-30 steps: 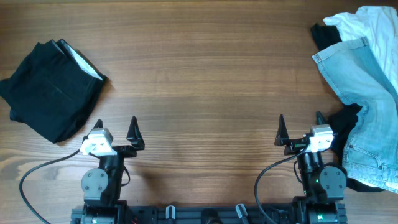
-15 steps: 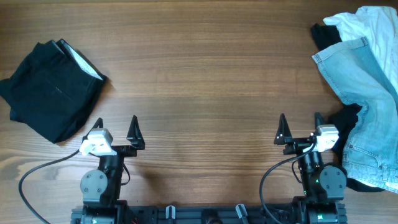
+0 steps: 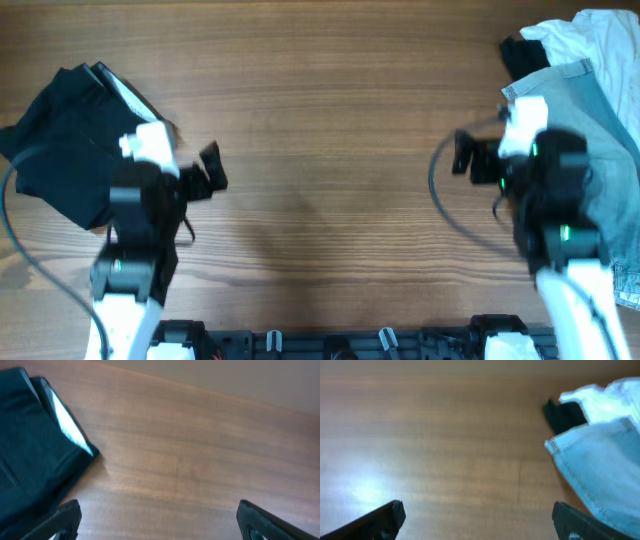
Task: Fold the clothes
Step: 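Reach the right gripper into the right pile and grasp the denim shorts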
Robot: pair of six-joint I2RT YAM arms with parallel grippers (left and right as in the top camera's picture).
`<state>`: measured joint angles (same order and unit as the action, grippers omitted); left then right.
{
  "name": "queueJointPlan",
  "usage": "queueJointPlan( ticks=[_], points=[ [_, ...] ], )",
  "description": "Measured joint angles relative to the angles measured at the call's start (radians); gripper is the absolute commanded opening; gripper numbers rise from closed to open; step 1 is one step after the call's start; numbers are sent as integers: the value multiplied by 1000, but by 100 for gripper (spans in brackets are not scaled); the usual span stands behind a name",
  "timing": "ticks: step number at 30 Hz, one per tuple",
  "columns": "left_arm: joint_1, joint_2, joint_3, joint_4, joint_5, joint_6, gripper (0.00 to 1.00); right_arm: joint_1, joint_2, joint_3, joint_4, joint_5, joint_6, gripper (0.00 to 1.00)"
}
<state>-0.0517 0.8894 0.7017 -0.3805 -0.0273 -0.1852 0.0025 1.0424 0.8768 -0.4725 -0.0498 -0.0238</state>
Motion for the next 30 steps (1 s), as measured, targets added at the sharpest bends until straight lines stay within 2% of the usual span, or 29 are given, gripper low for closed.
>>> queueJointPlan(
  ticks=[1,4,8,11,14,15,16,18,20,25,27,30],
  points=[
    [0,69,76,-87,0,0,100,-5,92,74,-55,-1,-6,100],
    [0,187,163,-113,0,0,100,-13,285,197,-64,-13,-33,100],
    [0,198,163,-112,0,0,100,-54,413,201,-13,187,-39,100],
    [0,198,163,-110,0,0,100,-180,592,204,-6,326,-42,99],
    [0,198,164,-109,0,0,100,-267,748,204,36,381,-42,98],
    [0,198,164,-110,0,0,100,-283,786,204,52,399,-37,94],
    [0,198,164,-109,0,0,100,-291,806,204,65,412,-34,79],
    [0,198,164,-109,3,0,100,-294,824,204,108,425,-27,31],
    [0,198,164,-106,14,0,100,-294,825,204,153,441,-24,4],
    [0,198,164,-105,26,0,100,-294,825,205,177,475,-2,4],
    [0,198,164,-105,26,0,100,-294,812,228,132,479,1,4],
    [0,198,164,-105,26,0,100,-295,684,383,-1,459,-28,4]
  ],
)
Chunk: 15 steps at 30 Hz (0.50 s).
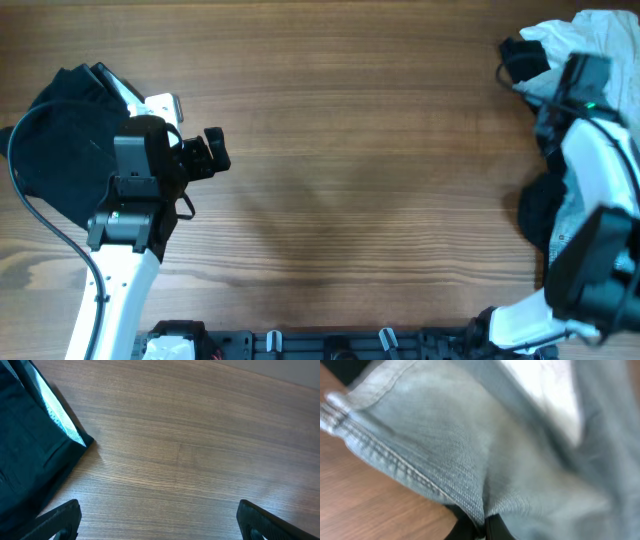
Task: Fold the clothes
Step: 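Reach the right gripper into the right pile and grasp the denim shorts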
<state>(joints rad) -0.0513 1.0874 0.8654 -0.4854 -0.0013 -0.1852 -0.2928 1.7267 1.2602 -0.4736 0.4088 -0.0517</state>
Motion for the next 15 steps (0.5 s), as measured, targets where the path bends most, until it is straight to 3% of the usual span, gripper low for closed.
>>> queueJointPlan(
  ticks=[3,6,8,12,14,15],
  points=[
    [0,0,0,0,0,0,100,-7,-190,109,-72,-74,-47,4],
    [0,0,0,5,0,0,100,5,-239,112,-134,-150,-59,4],
    [0,0,0,6,0,0,100,37,-268,109,-140,-245,-54,11],
    [0,0,0,20,0,0,100,203,-369,110,104,-545,110,20],
    [0,0,0,30,0,0,100,344,-359,127,241,-673,200,47],
    [0,0,0,42,0,0,100,400,-327,131,291,-700,231,96]
  ],
)
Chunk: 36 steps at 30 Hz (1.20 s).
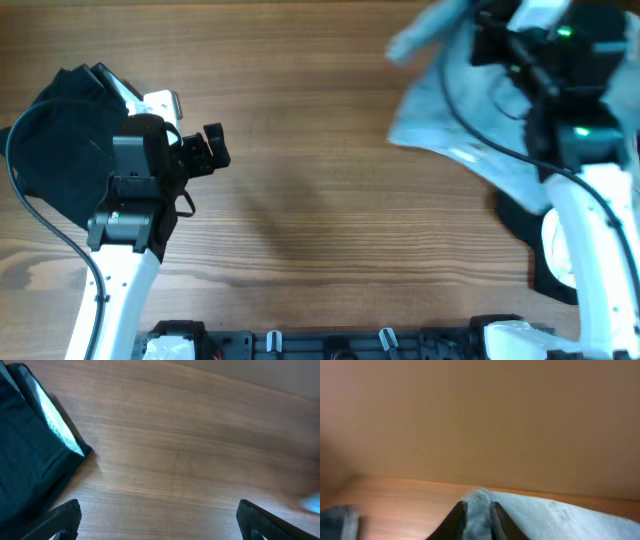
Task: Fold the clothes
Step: 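Reach the right gripper into the right pile and grasp the denim shorts, then drag the denim shorts leftward to the table center with the right gripper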
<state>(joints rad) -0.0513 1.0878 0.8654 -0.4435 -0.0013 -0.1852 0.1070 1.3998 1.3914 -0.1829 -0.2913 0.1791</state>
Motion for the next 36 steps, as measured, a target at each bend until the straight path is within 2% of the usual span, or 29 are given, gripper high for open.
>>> queueJointPlan(
  ticks=[1,2,4,8,10,11,13,19,22,23,25,28,32,36],
  points=[
    [0,0,0,5,0,0,100,57,56,6,42,-17,17,100],
    [0,0,0,10,4,0,100,100,113,6,21,-14,30,100],
    [0,0,0,11,37,0,100,112,170,8,-118,84,36,100],
    [0,2,0,69,181,-3,100,46,199,6,-408,490,40,100],
    [-3,13,3,146,300,-39,100,-18,190,6,-583,607,24,100],
    [-22,48,5,174,330,-70,100,-38,189,6,-611,626,22,100],
    [-75,115,5,246,351,-113,100,-72,184,6,-678,644,21,100],
    [-366,544,43,521,378,-161,99,-139,131,6,-764,541,-8,100],
    [-462,697,81,624,354,-161,97,-139,130,6,-784,409,-74,100],
    [-489,728,90,649,328,-161,100,-139,130,6,-783,352,-89,100],
    [-517,745,97,622,267,-162,100,-139,130,6,-782,201,-133,100],
    [-484,733,104,483,165,-161,100,-110,182,6,-772,56,-193,100],
    [-299,587,109,271,70,-161,100,7,381,6,-684,21,-207,100],
    [-136,485,112,116,50,-162,100,143,544,6,-565,76,-172,99]
  ],
)
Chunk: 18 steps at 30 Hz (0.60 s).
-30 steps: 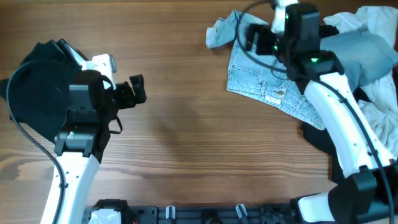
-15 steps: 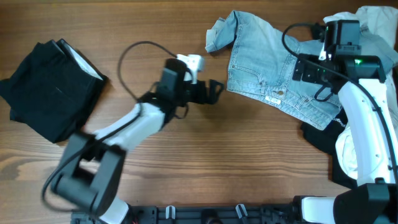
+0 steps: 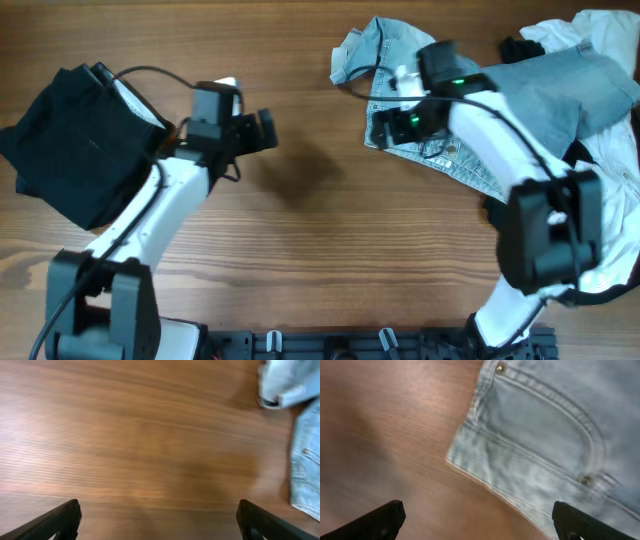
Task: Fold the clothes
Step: 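Drag the denim shorts leftward to the table center with the right gripper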
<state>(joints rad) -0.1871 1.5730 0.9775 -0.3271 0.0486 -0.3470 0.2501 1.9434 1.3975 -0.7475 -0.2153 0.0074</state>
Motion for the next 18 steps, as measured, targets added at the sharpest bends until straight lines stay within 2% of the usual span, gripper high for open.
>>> queueJointPlan(
  ticks=[2,4,5,6,7,10,13,14,15,18],
  points=[
    [43,-14,0,-29,0,0,100,48,53,0,44,50,33,97],
    [84,-21,0,-44,-3,0,100,117,108,0,80,168,86,79],
    [87,-21,0,-45,-3,0,100,128,108,0,85,197,105,62],
    [88,-21,0,-48,-3,0,100,140,114,0,100,233,120,36],
    [87,-21,0,-49,-3,0,100,148,122,0,104,273,140,4],
    [88,-21,0,-52,-3,0,100,151,123,5,101,301,170,4],
    [88,-21,0,-53,1,0,100,155,122,23,93,136,139,7],
    [88,-21,0,-53,8,0,100,169,122,43,87,64,127,17],
    [88,-21,0,-54,24,0,100,204,121,87,91,-18,119,35],
    [88,-21,0,-57,60,0,100,368,109,216,98,-93,97,57]
  ],
)
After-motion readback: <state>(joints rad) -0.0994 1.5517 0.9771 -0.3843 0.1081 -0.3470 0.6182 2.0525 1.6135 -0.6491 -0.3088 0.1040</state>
